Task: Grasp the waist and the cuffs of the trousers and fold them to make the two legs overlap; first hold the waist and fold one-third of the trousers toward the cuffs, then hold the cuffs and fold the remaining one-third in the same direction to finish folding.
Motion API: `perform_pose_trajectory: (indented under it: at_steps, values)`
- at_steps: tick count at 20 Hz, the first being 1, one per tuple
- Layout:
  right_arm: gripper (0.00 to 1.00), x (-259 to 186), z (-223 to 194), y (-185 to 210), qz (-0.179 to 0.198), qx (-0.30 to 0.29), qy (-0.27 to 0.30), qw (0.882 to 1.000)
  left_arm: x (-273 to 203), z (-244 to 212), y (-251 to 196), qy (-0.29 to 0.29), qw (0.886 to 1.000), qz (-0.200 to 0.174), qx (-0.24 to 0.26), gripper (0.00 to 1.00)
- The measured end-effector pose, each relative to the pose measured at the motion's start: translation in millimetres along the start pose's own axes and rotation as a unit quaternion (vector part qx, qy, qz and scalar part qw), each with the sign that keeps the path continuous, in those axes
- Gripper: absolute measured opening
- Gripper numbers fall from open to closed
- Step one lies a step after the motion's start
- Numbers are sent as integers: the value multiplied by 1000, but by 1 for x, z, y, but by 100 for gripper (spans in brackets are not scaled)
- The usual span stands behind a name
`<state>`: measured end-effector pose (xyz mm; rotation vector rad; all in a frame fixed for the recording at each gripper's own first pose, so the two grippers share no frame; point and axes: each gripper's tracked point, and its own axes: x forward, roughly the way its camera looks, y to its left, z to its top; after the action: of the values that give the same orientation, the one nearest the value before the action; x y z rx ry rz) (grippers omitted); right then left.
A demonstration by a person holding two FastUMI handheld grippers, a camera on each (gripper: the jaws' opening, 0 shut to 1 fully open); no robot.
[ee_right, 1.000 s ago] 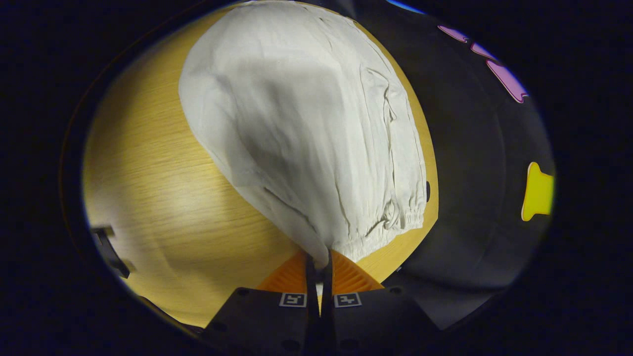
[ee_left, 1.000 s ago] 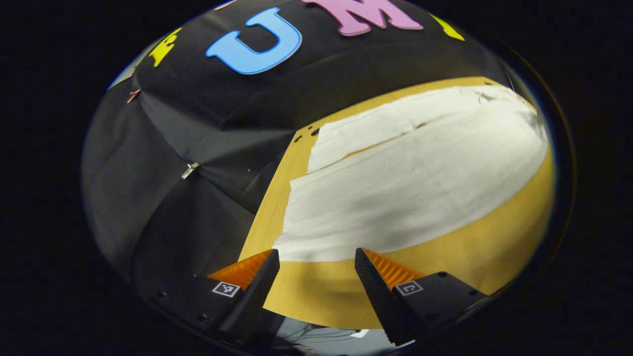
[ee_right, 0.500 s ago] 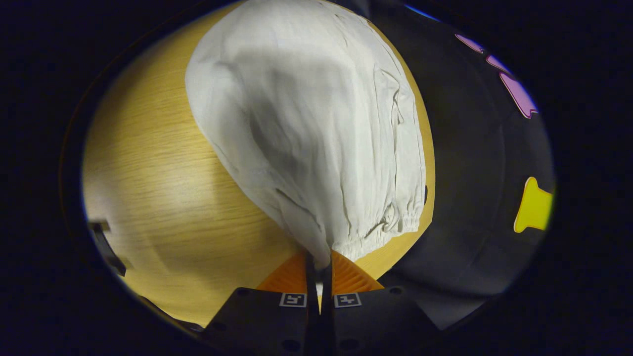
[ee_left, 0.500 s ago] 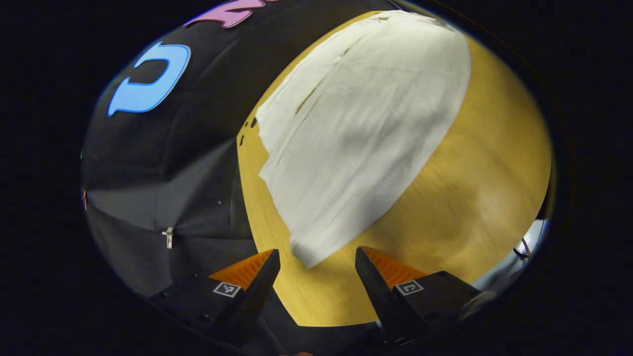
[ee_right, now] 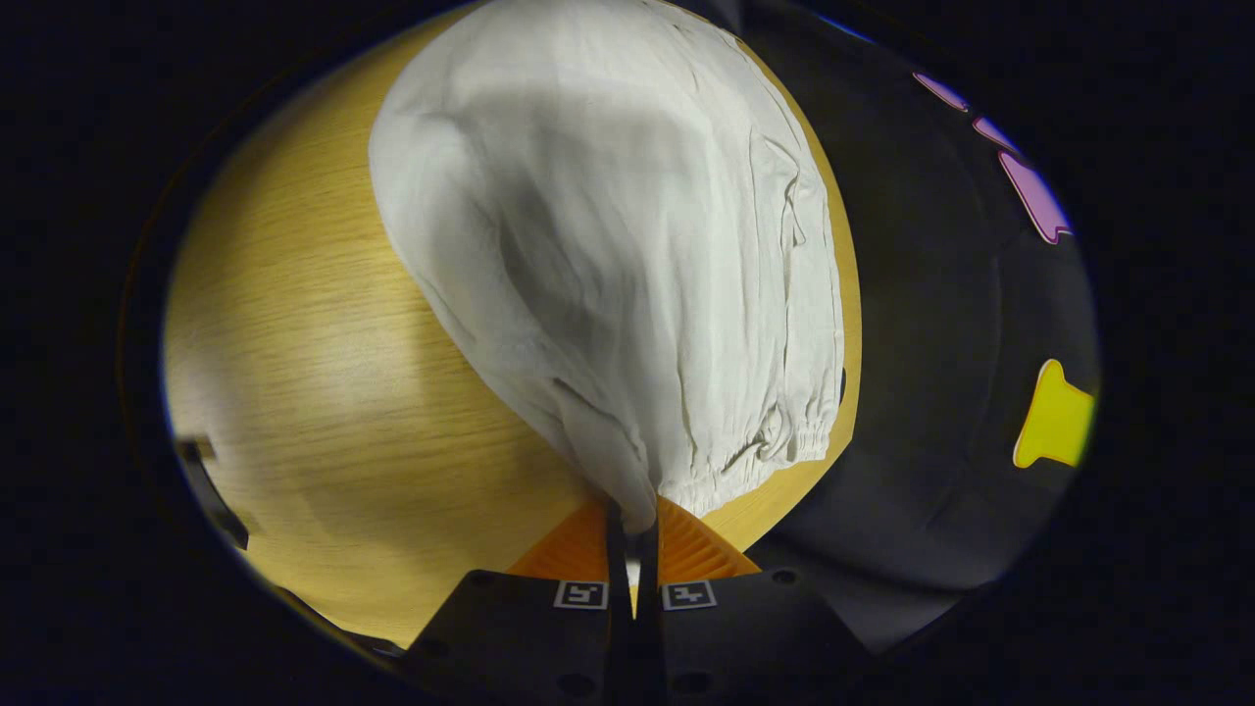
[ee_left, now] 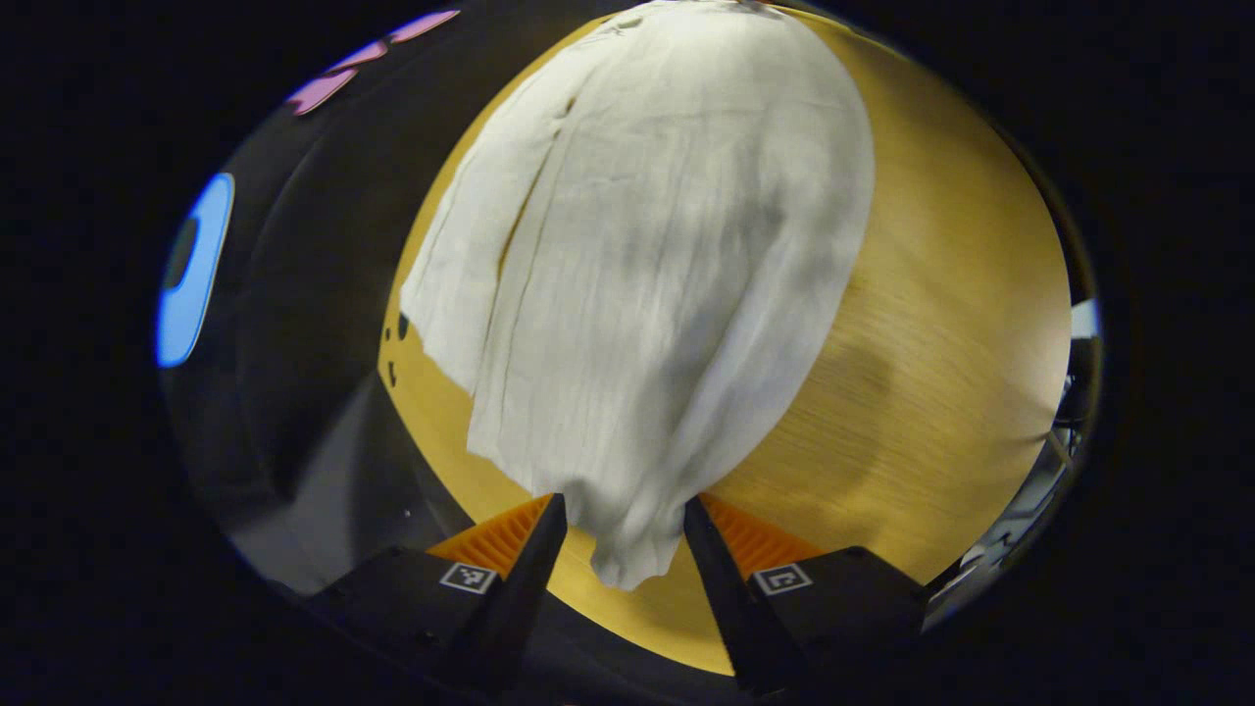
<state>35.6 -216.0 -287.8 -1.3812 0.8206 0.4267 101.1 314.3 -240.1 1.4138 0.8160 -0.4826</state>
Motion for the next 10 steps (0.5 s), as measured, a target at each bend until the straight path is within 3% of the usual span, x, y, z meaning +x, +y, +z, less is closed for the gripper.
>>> perform_pose_trajectory:
  at_steps: [1, 3, 6, 7, 10]
  values:
    - [5, 1, -1, 0, 0, -1, 1, 1000, 0, 2, 1, 0, 1000, -6, 7, 68]
    - [5, 1, -1, -1, -1, -3, 1, 1000, 6, 4, 3, 6, 1000, -16, 7, 55]
    - [5, 1, 0, 0, -2, -4, -1, 1000, 9, 6, 1, 13, 1000, -10, -4, 27]
    - [5, 1, -1, 0, -2, -1, -2, 1000, 12, 6, 1, 8, 1000, -4, -10, 13]
    - [5, 1, -2, -1, -8, -4, -4, 1000, 13, 6, 6, 2, 999, 32, -44, 7]
